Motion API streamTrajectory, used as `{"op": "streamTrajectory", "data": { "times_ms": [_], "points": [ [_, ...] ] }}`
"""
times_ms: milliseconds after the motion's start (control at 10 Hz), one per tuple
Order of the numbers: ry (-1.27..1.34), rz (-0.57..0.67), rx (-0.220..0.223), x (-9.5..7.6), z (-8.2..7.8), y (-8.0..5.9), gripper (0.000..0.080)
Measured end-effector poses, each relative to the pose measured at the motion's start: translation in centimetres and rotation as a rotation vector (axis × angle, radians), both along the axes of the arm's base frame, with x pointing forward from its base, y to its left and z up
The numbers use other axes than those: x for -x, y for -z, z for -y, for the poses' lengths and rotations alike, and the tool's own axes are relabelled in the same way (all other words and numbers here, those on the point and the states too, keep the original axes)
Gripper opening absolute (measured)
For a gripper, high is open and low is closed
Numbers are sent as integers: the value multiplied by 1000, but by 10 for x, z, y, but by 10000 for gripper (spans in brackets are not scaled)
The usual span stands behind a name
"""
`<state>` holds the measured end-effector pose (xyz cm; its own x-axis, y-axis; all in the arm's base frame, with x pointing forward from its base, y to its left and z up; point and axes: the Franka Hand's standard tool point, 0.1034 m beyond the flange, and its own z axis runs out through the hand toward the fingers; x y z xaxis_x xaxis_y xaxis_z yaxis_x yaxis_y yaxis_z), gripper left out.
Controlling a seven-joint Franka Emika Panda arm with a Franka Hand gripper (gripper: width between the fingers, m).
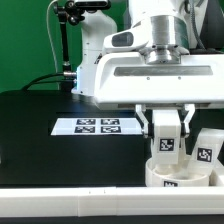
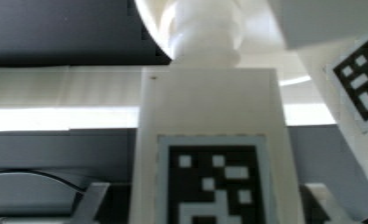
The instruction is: Assemble stool
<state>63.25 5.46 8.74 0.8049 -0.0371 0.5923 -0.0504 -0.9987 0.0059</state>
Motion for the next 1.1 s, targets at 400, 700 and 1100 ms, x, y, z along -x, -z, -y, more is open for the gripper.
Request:
{"op": "streamTrajectory", "data": {
  "times_ms": [400, 700, 1100],
  "points": [
    [-2, -3, -5, -7, -2, 0, 337],
    [-4, 2, -1, -6, -3, 1, 337],
    [-7, 11, 15, 5, -1, 9, 337]
  ]
}}
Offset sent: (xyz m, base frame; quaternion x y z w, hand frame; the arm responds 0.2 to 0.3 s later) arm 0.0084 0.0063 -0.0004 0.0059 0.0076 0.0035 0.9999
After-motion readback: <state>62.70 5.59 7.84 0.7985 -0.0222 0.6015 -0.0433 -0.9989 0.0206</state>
